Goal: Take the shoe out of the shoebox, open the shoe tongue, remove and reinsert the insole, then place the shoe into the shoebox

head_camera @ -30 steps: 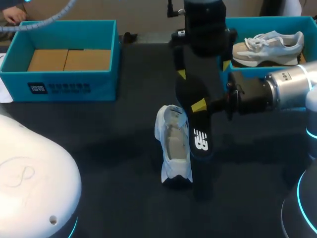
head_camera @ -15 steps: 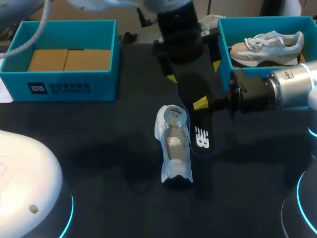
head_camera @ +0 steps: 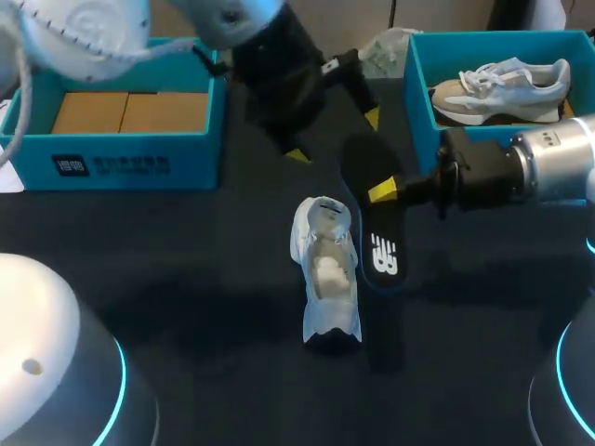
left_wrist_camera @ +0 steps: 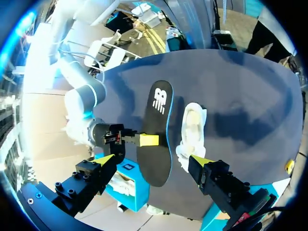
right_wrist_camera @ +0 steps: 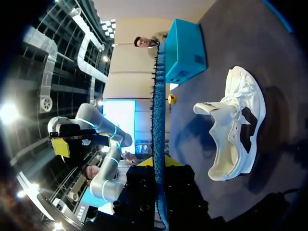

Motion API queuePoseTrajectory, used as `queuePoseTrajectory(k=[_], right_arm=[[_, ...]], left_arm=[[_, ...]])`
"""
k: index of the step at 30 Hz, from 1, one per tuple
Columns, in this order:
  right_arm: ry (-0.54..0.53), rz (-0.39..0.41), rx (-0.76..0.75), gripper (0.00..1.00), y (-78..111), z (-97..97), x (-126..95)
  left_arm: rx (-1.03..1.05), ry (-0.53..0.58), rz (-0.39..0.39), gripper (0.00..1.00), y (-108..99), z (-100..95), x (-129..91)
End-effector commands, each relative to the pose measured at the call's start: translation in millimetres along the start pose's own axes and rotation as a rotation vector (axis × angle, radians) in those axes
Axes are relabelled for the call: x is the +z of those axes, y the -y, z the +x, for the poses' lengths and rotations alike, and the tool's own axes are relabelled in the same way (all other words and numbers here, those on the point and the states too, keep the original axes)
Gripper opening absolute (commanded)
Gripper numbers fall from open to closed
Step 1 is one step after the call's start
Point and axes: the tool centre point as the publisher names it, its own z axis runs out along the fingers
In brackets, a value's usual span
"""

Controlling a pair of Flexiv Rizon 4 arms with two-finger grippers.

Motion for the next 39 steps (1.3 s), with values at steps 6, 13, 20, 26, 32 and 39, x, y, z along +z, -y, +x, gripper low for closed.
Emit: queuePoseTrajectory(k=[6,13,20,26,32,39], right_arm=[[0.008,-0.018,0.001,0.0,4.0,4.8,-7],[0.012,-0.021,0.002,0.0,2.8,6.4,-10],[0.01,-0.027,0.0,0.0,2.0,6.5,-13],[0.008,-0.035,-0.002,0.0,2.4,7.1,-15],[0.005,-0.042,-0.003,0.0,4.1,6.6,-17],[0.003,-0.055,0.022,0.0,7.6,6.6,-19]], left_arm=[[0.007,0.529,-0.026,1.0,7,12.0,-13],[0.023,0.582,-0.022,1.0,10,12.0,-20],[0.055,0.624,-0.016,1.0,9,21.7,-25],[0.078,0.665,-0.009,1.0,11,27.4,-29],[0.078,0.665,-0.009,1.0,11,27.4,-29],[0.078,0.665,-0.009,1.0,11,27.4,-29]])
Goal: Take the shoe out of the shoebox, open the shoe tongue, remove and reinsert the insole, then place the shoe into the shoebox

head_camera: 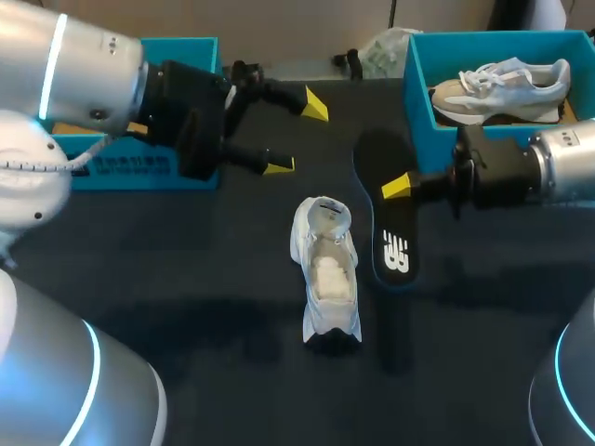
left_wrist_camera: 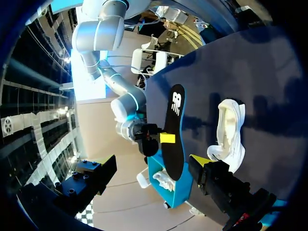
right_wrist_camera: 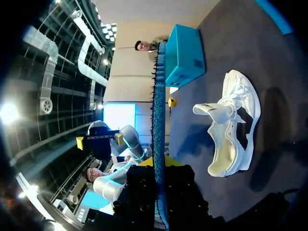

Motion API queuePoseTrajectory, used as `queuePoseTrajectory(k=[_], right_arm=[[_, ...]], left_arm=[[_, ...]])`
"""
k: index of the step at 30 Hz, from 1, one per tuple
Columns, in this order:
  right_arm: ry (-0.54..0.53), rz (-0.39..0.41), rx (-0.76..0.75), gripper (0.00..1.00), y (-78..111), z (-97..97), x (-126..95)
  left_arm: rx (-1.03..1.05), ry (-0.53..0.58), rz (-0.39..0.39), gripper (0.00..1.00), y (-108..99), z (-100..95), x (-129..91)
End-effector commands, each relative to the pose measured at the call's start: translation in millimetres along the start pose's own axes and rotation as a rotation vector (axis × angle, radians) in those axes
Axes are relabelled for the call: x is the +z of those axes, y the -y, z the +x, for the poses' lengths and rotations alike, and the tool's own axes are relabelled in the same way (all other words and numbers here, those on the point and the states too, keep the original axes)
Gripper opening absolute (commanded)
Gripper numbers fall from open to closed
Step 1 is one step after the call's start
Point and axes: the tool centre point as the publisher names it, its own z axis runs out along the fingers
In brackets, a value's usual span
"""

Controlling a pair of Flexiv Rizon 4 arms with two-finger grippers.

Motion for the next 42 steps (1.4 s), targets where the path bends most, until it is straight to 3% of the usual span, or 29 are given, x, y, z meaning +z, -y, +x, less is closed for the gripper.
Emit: queuePoseTrajectory(k=[1,11,25,35,42], right_arm=[[-0.001,-0.019,0.004,0.0,5.0,3.2,-2],[-0.021,-0.043,0.017,0.0,8.5,12.8,1],[-0.074,-0.073,0.003,0.0,22.1,31.8,13],[-0.089,-0.067,0.002,0.0,33.0,38.3,27],[-0.104,-0.064,-0.007,0.0,37.2,42.5,36]], left_arm=[[0.002,0.076,-0.004,1.0,2,3.9,1],[-0.042,0.165,0.023,1.0,4,27.7,14],[-0.068,0.281,-0.019,1.0,-1,50.0,32],[-0.074,0.39,-0.079,1.0,-7,53.7,57],[-0.07,0.408,-0.078,0.94,-9,51.6,71]])
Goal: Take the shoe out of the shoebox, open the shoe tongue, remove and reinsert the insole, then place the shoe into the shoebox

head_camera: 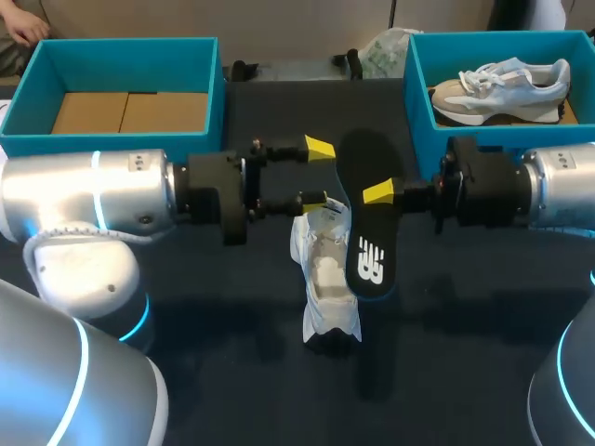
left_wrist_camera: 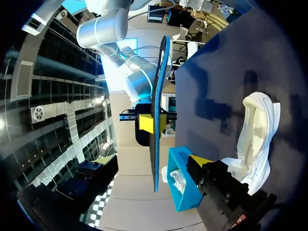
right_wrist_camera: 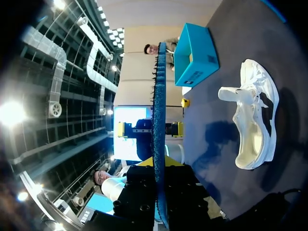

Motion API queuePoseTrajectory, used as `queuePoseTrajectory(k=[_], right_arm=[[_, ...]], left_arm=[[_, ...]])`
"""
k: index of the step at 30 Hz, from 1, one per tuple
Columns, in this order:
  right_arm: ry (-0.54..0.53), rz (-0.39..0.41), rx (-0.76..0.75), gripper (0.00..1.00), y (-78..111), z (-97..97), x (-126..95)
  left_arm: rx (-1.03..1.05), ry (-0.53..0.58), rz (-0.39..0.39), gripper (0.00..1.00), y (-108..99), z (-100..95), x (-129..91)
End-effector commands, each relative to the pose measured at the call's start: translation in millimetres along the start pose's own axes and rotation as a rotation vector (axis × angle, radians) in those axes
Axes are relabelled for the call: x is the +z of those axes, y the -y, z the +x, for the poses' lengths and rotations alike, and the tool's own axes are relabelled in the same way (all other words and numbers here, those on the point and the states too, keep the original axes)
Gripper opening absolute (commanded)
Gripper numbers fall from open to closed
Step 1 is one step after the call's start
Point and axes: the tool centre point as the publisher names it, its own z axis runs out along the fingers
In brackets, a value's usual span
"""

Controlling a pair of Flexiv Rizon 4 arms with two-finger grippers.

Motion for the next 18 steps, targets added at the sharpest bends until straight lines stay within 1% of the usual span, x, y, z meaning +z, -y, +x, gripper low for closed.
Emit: queuePoseTrajectory(k=[1,7,9,10,16,17,18], right_arm=[[-0.003,-0.008,0.001,0.0,2.9,0.1,7],[-0.006,0.007,0.01,0.0,5.7,-0.7,13],[-0.008,0.012,0.011,0.0,6.0,-1.2,14],[-0.008,0.015,0.014,0.0,5.9,-1.8,16],[-0.013,0.024,0.014,0.0,5.2,-2.5,19],[-0.013,0.023,0.014,0.0,5.2,-2.5,19],[-0.012,0.023,0.014,0.0,5.0,-2.6,19]], left_arm=[[0.002,0.047,-0.004,0.93,-4,3.6,17],[-0.004,0.063,-0.009,0.9,-3,4.1,28],[-0.008,0.069,-0.008,0.84,-2,4.0,31],[-0.009,0.07,-0.007,0.79,-1,4.1,33],[-0.019,0.078,-0.002,0.69,3,4.5,39],[-0.02,0.079,-0.002,0.58,3,4.5,39],[-0.023,0.079,-0.002,0.54,4,4.6,40]])
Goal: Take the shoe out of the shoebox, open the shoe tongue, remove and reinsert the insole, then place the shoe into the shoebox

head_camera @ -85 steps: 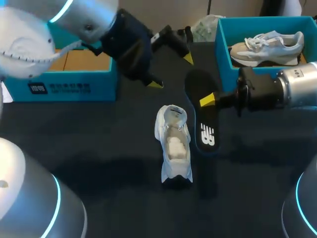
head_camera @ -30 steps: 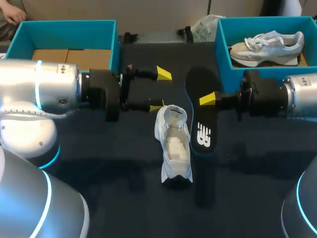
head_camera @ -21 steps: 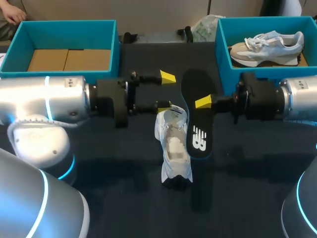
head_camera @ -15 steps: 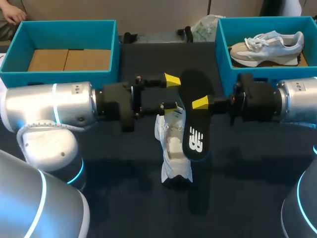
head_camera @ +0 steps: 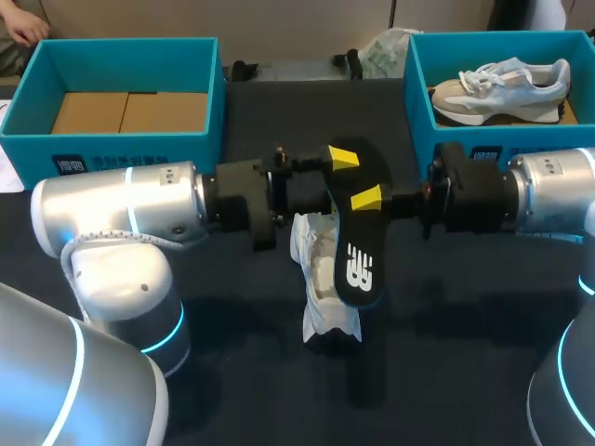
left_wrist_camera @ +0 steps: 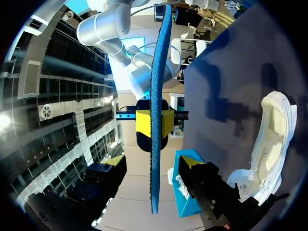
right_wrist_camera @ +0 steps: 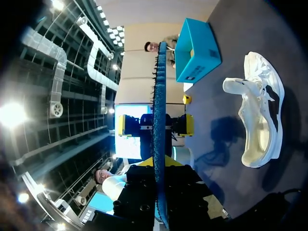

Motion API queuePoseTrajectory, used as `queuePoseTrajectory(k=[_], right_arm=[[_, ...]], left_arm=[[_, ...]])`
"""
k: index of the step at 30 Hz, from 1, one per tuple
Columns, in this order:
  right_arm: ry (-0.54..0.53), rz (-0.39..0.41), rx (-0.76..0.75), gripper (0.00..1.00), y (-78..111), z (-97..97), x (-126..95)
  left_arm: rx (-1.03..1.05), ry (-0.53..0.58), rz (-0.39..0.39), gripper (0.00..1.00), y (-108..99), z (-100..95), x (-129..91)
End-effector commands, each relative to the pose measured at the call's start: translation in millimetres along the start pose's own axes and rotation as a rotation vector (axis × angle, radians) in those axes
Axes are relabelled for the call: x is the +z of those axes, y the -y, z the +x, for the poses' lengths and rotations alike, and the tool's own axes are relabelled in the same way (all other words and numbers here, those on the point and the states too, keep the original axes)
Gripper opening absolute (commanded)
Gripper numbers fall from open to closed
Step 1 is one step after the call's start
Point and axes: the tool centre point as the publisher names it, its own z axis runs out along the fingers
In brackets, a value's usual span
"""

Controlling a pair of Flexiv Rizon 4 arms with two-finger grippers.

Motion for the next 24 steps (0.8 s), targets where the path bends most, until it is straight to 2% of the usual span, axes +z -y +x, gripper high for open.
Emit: queuePoseTrajectory(k=[1,17,21,24], right_arm=[[0.002,0.002,0.001,0.0,-3.0,-1.5,4],[0.007,-0.013,-0.009,0.0,-7.0,0.1,2],[0.007,-0.009,-0.01,0.0,-7.1,0.4,2],[0.004,-0.007,-0.01,0.0,-6.7,0.0,3]], left_arm=[[-0.002,0.003,-0.006,0.5,1,1.5,7],[-0.029,0.002,-0.006,0.47,12,7.2,6],[-0.033,0.002,-0.013,0.43,12,7.7,5],[-0.035,0.002,-0.016,0.36,11,7.9,5]])
